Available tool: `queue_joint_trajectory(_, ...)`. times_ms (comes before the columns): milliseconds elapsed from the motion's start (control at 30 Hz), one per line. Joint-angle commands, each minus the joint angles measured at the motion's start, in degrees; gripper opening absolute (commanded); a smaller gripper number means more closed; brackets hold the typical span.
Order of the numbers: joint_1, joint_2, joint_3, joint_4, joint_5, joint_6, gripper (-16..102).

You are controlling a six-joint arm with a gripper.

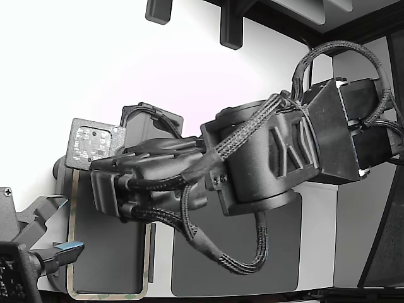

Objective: Move top rectangular frame to the holder.

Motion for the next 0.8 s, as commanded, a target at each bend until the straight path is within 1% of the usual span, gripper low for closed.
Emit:
queue_joint_trajectory(0,-1.1,1.1,-1.3,-0.4,0.2,-0.2,-10)
queue_joint_trajectory(267,-1.6,1.2,-0.7,-0.1,0.1,-0.7,-10)
queue_joint_trajectory(767,-1.7,1.2,1.6,-1.8,0.1,-0.6,-10)
